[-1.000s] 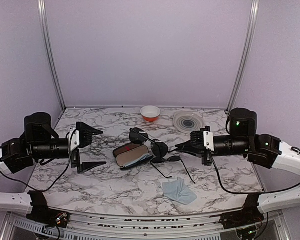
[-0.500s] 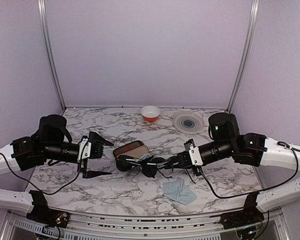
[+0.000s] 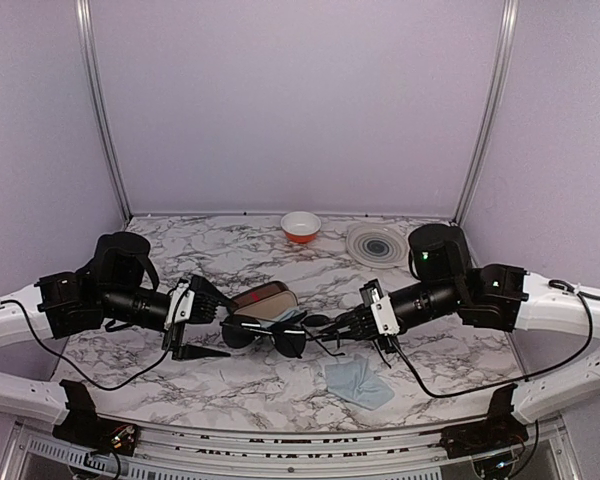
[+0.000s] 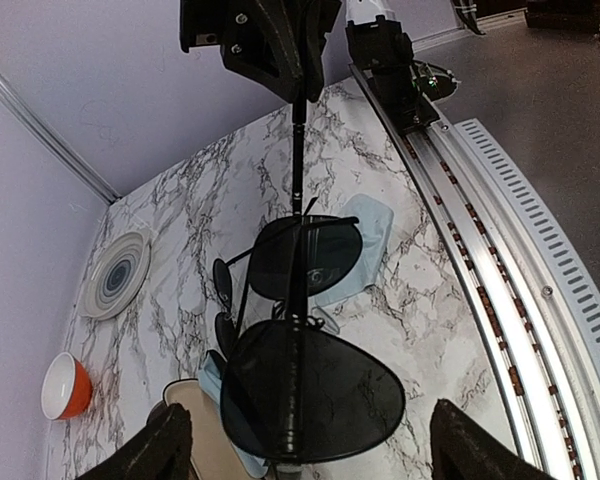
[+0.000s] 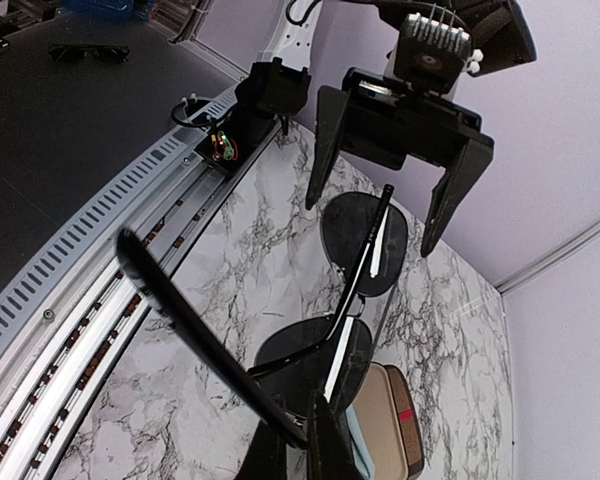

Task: Organize the sunglasses
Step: Pass from the right arm to the left, then fold the left temple of the sunglasses with the sunglasses.

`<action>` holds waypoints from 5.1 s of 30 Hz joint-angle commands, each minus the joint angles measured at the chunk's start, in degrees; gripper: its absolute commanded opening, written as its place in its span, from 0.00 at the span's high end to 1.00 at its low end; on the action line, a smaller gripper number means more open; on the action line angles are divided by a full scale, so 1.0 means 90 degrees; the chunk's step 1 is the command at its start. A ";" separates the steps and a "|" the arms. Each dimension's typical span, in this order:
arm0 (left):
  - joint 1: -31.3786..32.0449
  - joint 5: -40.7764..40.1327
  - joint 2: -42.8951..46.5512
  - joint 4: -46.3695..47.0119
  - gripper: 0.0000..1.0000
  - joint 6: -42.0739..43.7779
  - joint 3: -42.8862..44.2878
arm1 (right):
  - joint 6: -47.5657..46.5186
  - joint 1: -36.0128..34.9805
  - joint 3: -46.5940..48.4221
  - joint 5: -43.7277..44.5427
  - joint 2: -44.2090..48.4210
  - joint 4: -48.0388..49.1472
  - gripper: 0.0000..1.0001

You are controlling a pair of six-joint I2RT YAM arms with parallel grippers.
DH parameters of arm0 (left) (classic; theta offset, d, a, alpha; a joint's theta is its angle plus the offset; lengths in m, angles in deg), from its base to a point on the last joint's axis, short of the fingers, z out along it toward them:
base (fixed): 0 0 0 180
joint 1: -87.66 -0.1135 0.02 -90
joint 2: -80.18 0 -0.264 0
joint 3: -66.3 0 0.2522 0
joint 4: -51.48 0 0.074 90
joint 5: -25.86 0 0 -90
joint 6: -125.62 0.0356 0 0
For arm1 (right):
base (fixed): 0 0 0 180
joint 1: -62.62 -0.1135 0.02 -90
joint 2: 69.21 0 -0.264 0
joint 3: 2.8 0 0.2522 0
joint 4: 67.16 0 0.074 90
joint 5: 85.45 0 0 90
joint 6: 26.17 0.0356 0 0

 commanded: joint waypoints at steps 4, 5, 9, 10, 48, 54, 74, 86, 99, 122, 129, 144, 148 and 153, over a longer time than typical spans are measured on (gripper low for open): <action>-0.0008 0.0212 -0.0026 0.0367 0.22 -0.0132 -0.0032 | -0.0100 -0.0096 0.0395 -0.0108 -0.0210 0.0246 1.00; -0.0008 0.0204 -0.0040 0.0368 0.23 -0.0129 -0.0032 | -0.0105 -0.0109 0.0404 -0.0119 -0.0229 0.0253 1.00; -0.0008 0.0204 -0.0060 0.0398 0.29 -0.0341 -0.0032 | -0.0133 -0.0130 0.0463 -0.0098 -0.0292 0.0272 1.00; -0.0008 0.0192 -0.0077 0.0397 0.30 -0.0351 -0.0032 | -0.0132 -0.0138 0.0472 -0.0088 -0.0302 0.0279 1.00; -0.0010 -0.0131 -0.0151 0.0530 0.48 -0.0444 -0.0246 | 0.1018 -0.0176 -0.0102 0.0988 -0.0008 0.1361 0.00; -0.0018 -0.0321 -0.0001 0.0802 0.48 -0.0383 -0.0425 | 0.3114 0.0671 0.0067 0.0154 -0.0059 0.1008 0.00; -0.0235 -0.1241 0.0001 0.1901 0.50 -0.1446 -0.0454 | 0.6370 0.0670 -0.1253 0.3567 -0.0344 0.3476 0.40; -0.0320 -0.1324 -0.0234 0.2383 0.50 -0.2150 -0.0368 | 0.6944 -0.0217 -0.0227 0.5271 -0.1667 0.4055 0.58; -0.0340 -0.1554 -0.0317 0.2272 0.51 -0.2205 -0.0313 | 0.7181 -0.0301 0.0074 0.5153 -0.2275 0.4362 0.60; -0.0340 -0.1501 -0.0330 0.2212 0.51 -0.2151 -0.0344 | 0.7615 -0.0495 0.0813 0.5101 -0.3218 0.4317 0.61; -0.0340 -0.1378 -0.0297 0.2184 0.51 -0.2136 -0.0358 | 0.7352 -0.0692 0.1076 0.5229 -0.3371 0.4057 0.59; -0.0340 -0.0907 -0.0247 0.1985 0.51 -0.1897 -0.0403 | 0.5125 -0.0062 0.1012 0.3545 -0.1351 0.1832 0.45; -0.0340 -0.0837 -0.0288 0.1983 0.51 -0.1914 -0.0380 | 0.4813 0.0015 0.1112 0.3216 -0.1268 0.1215 0.44; -0.0340 -0.0714 -0.0359 0.1980 0.51 -0.1918 -0.0375 | 0.4343 0.0016 0.1166 0.2323 -0.1336 0.0819 0.44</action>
